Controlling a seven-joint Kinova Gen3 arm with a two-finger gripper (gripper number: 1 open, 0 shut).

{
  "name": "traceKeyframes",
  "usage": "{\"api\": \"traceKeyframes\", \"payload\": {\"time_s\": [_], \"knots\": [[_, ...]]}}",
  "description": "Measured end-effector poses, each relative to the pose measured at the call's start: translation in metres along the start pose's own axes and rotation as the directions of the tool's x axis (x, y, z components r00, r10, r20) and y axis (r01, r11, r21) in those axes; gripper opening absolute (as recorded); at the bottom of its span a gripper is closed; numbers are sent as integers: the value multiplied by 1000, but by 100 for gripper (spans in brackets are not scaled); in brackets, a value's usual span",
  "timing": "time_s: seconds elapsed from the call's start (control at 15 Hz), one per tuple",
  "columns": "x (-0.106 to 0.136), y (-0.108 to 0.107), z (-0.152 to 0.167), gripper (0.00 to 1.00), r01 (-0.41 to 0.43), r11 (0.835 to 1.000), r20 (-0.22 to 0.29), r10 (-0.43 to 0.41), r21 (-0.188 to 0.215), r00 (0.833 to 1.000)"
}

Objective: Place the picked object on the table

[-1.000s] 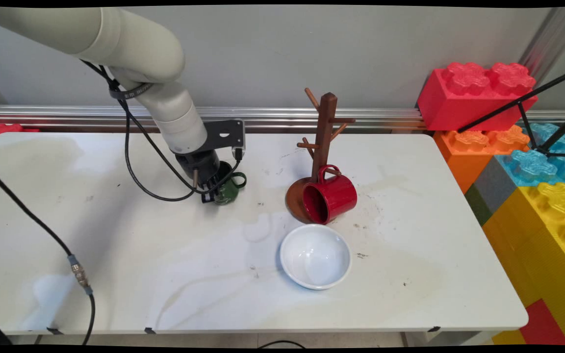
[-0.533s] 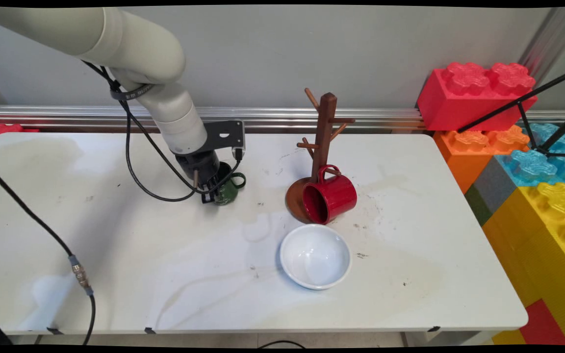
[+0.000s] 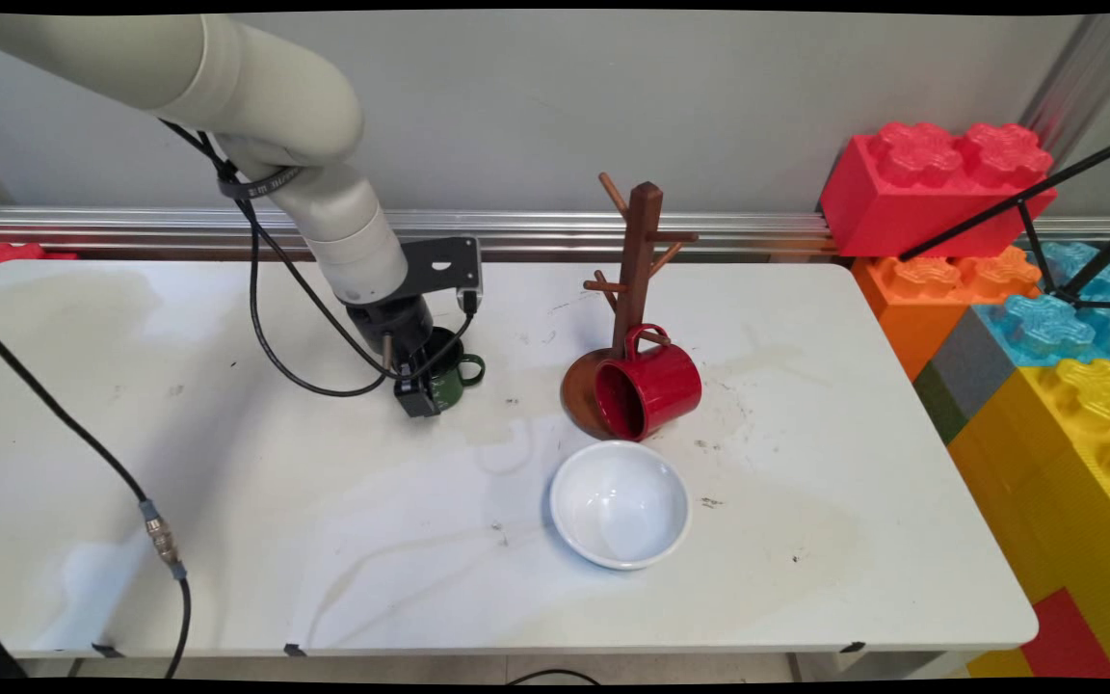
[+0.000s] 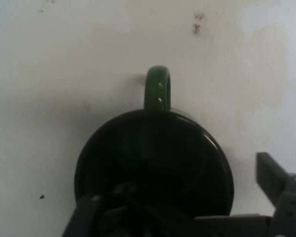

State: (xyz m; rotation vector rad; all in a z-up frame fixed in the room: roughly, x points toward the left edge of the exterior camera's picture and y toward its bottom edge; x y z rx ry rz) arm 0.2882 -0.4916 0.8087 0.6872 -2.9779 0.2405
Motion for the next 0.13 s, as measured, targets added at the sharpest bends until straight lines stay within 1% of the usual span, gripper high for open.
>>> {"api": "traceKeyframes", "payload": {"time_s": [0.13], "knots": [[1, -3, -1, 100, 7, 1000, -13, -7, 2, 1000]]}}
